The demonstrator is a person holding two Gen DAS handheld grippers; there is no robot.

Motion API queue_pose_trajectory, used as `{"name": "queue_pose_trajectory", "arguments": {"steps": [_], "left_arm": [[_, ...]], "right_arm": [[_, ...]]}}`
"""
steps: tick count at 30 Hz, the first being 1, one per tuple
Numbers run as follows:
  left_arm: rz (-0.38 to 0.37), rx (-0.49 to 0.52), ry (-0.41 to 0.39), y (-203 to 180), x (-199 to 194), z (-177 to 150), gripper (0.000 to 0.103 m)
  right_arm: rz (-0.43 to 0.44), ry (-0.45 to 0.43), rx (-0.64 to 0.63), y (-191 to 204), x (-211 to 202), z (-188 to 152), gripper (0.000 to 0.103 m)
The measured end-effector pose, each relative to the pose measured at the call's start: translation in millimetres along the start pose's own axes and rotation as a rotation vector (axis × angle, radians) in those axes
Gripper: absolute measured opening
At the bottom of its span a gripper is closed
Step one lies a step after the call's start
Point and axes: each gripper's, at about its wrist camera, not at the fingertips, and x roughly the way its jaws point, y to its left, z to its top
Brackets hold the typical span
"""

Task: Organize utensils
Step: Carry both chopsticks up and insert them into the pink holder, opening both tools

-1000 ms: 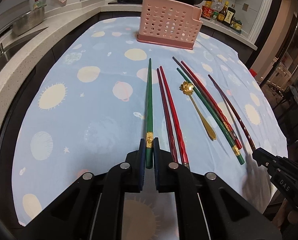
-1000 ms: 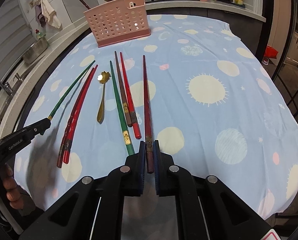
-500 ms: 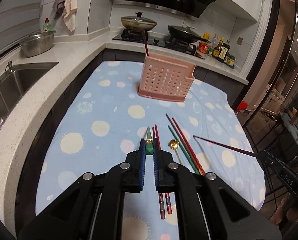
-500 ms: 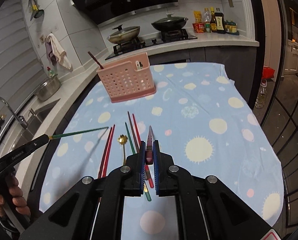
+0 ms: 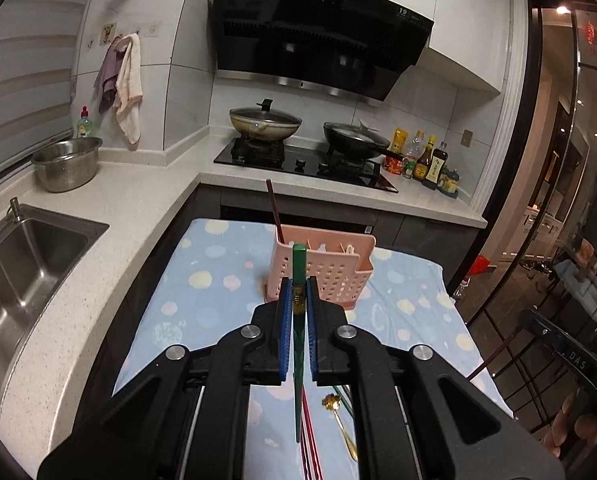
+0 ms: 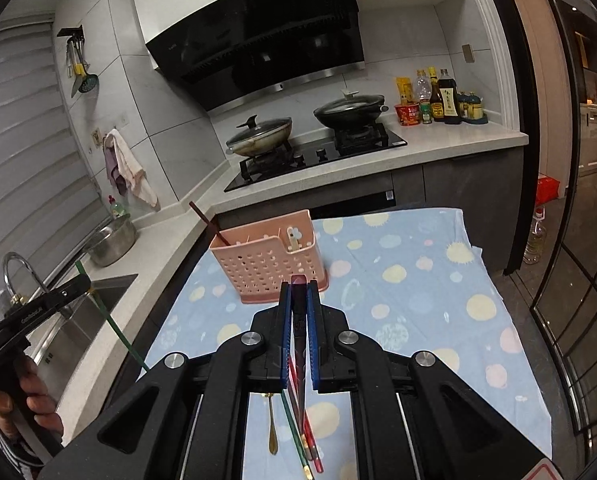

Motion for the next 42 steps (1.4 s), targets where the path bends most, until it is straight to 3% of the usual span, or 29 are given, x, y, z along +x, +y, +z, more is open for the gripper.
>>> {"name": "queue_pose_trajectory", "arguments": {"steps": [15, 21, 32, 42], "left_arm": [[0.001, 0.041, -0.165, -16.3, 55.1, 116.8, 0.007], [-0.002, 0.04, -0.21, -17.5, 91.7, 149.7, 0.007], [0.014, 0.022, -0.101, -2.3, 175.8, 133.9, 0.007], [0.018, -0.011, -0.015, 12.7, 210.2, 113.4, 0.008]], "right_arm": [[0.063, -0.181, 0.013, 21.3, 59.8, 122.3, 0.007], [0.078, -0.216, 0.022, 33.9, 100.7, 153.7, 0.007], [0.067, -0.113, -0.005, 46.6, 186.0, 150.0, 0.007], [0.039, -0.021, -0.031, 50.2, 226.1, 121.4, 0.008]]}}
